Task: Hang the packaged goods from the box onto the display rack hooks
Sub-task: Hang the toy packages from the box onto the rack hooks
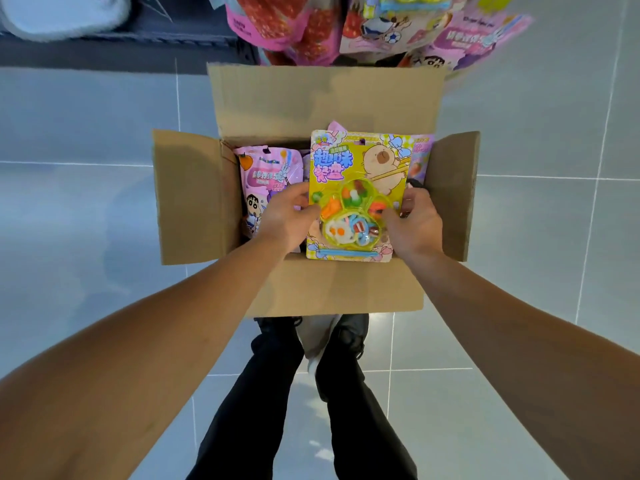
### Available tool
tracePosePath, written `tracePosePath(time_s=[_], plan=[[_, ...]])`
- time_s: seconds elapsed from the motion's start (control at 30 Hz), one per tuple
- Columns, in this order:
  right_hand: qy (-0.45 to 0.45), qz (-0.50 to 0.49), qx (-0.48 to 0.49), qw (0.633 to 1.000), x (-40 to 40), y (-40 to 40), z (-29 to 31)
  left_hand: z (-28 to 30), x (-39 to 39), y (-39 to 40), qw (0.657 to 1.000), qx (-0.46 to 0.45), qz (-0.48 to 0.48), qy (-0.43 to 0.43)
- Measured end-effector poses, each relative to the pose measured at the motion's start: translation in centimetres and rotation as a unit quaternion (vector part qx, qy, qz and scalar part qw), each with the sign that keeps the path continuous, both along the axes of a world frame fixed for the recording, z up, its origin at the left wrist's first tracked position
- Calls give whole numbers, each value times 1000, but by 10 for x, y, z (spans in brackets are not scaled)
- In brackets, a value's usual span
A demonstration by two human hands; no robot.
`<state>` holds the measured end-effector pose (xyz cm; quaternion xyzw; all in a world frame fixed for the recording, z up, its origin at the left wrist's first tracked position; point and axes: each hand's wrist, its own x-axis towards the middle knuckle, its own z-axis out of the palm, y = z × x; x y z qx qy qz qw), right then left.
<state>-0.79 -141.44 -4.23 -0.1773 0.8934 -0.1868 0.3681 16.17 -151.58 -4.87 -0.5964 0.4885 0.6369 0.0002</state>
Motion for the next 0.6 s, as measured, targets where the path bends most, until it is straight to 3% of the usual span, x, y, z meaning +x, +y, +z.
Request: tracePosePath(time_s=[0.3, 0.6], plan=[[-14, 6, -84, 996, 1, -2, 150, 161, 10, -2, 997, -48, 41, 35], [-1, 39, -182, 982, -2, 9, 357, 366, 15, 13, 986, -138, 51, 75]])
